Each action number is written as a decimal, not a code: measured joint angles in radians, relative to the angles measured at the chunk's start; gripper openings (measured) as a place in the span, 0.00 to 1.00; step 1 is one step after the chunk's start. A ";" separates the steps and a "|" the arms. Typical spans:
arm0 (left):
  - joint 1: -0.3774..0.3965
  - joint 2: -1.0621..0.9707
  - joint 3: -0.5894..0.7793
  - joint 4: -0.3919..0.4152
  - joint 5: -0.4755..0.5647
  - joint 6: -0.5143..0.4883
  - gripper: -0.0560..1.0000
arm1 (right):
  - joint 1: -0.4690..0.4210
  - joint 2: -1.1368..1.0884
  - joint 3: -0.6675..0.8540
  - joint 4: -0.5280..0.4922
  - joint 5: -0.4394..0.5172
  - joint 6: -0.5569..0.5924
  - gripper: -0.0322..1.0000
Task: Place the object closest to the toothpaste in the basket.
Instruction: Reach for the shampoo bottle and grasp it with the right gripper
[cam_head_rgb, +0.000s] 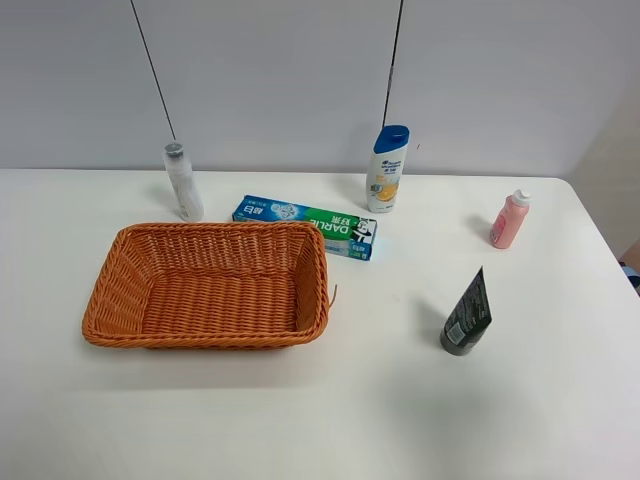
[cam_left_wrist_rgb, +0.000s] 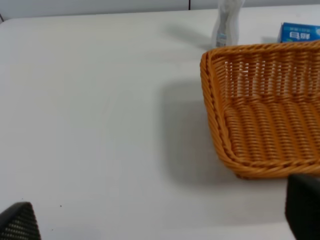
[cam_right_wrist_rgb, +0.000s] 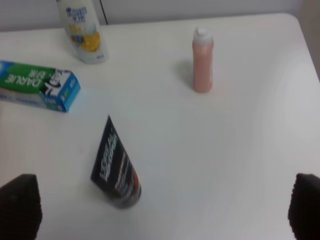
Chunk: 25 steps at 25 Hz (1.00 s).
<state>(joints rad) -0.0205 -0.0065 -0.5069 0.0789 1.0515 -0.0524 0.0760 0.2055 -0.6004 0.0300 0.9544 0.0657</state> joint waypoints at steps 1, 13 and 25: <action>0.000 0.000 0.000 0.000 0.000 0.000 0.99 | 0.000 0.067 -0.028 -0.001 -0.027 -0.001 0.99; 0.000 0.000 0.000 0.000 0.000 0.000 0.99 | 0.001 0.900 -0.470 0.176 -0.218 -0.087 0.99; 0.000 0.000 0.000 0.000 0.000 0.000 0.99 | 0.114 1.383 -0.730 0.235 -0.245 -0.463 0.99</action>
<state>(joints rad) -0.0205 -0.0065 -0.5069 0.0789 1.0515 -0.0524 0.1896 1.5881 -1.3303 0.2652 0.7092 -0.3975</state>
